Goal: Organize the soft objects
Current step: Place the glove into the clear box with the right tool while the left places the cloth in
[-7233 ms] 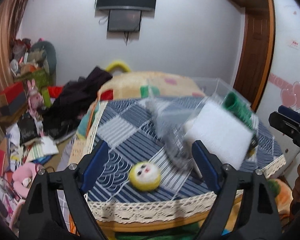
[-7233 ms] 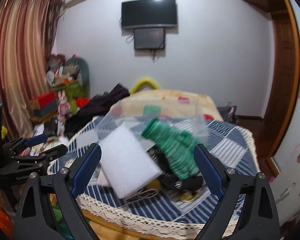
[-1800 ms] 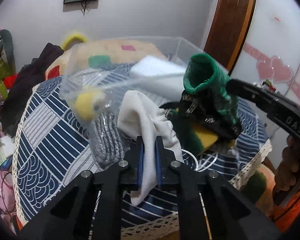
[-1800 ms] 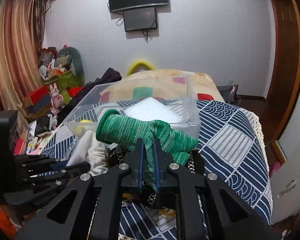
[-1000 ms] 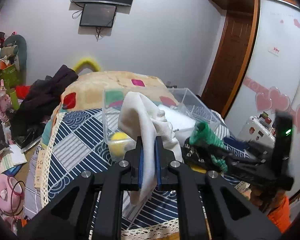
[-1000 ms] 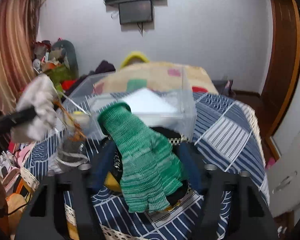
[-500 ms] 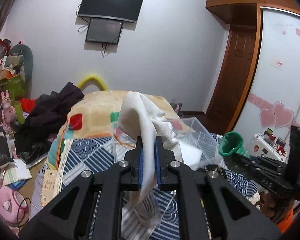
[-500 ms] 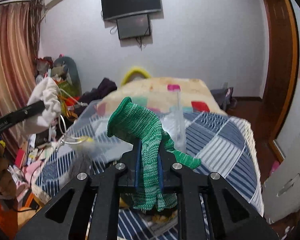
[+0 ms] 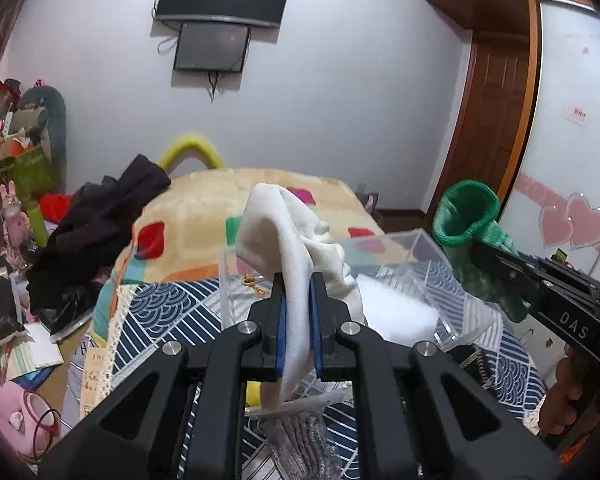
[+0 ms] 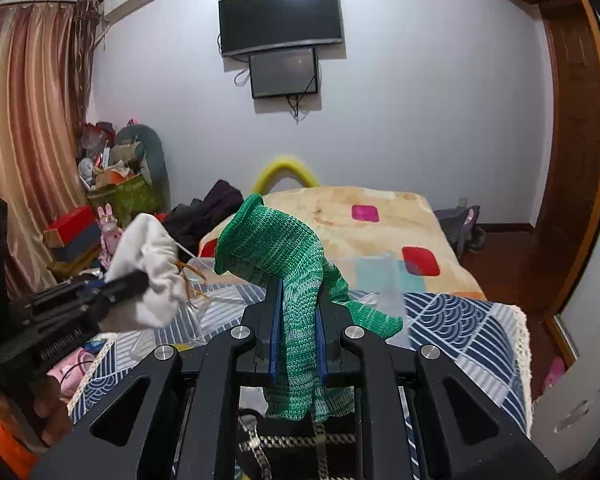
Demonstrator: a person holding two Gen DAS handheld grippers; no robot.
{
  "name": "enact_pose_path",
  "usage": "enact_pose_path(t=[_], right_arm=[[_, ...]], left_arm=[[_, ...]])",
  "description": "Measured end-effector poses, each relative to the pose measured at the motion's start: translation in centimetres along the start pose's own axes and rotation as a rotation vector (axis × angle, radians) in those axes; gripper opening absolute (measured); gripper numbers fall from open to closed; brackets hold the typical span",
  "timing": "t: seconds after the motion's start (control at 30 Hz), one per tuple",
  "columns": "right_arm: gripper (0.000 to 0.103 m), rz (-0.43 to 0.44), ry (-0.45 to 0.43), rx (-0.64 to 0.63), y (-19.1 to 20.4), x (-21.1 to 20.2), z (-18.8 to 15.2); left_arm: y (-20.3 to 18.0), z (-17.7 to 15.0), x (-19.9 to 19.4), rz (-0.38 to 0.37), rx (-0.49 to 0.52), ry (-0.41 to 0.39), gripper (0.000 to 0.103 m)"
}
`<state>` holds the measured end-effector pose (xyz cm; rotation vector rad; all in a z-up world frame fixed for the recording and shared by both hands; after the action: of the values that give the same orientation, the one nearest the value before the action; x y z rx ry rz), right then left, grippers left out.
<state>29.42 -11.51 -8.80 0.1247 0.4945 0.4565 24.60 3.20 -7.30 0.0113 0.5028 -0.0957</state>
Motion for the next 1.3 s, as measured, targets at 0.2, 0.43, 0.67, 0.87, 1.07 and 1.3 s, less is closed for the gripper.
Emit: enact_pose_path(t=[0.2, 0.43, 0.67, 0.87, 1.07, 1.3], right_arm=[[0.013, -0.007, 0.085, -0.018, 0.7, 3.3, -1.9], [0.013, -0.023, 0.190, -0.045, 1.3, 5.6, -4.4], [0.013, -0.018, 0.266, -0.039, 0.5, 6.4, -5.4], [0.021, -0.005, 0.293, -0.042, 0.5, 6.0, -5.3], [0.038, -0.004, 0.267, -0.042, 0.5, 5.0, -4.8], [0.061, 0.000, 0.165, -0.028, 0.3, 2.0, -2.9]], left_arm=[[-0.3, -1.6, 3.1, -0.014, 0.015, 0.069, 0.009], [-1.2, -3.3, 5.6, -0.042, 0.042, 0.133, 0.009], [-1.6, -4.5, 6.7, -0.038, 0.066, 0.171, 0.010], [-1.8, -4.8, 6.2, -0.064, 0.056, 0.194, 0.019], [-2.1, -4.1, 4.2, -0.059, 0.066, 0.157, 0.027], [-1.8, -2.6, 0.3, -0.040, 0.060, 0.077, 0.046]])
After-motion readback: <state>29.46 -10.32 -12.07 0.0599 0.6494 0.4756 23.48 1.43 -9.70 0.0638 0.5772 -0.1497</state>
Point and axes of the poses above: each gripper's, at about its wrist camera, not at the fingertips, and x roughly the way its jaws point, y to its left, z to its top, the point moved 7 cm from there along x, roughly the way its jaws point, and after that the axes turned 11 degrees about x, right-handed, at the moved point
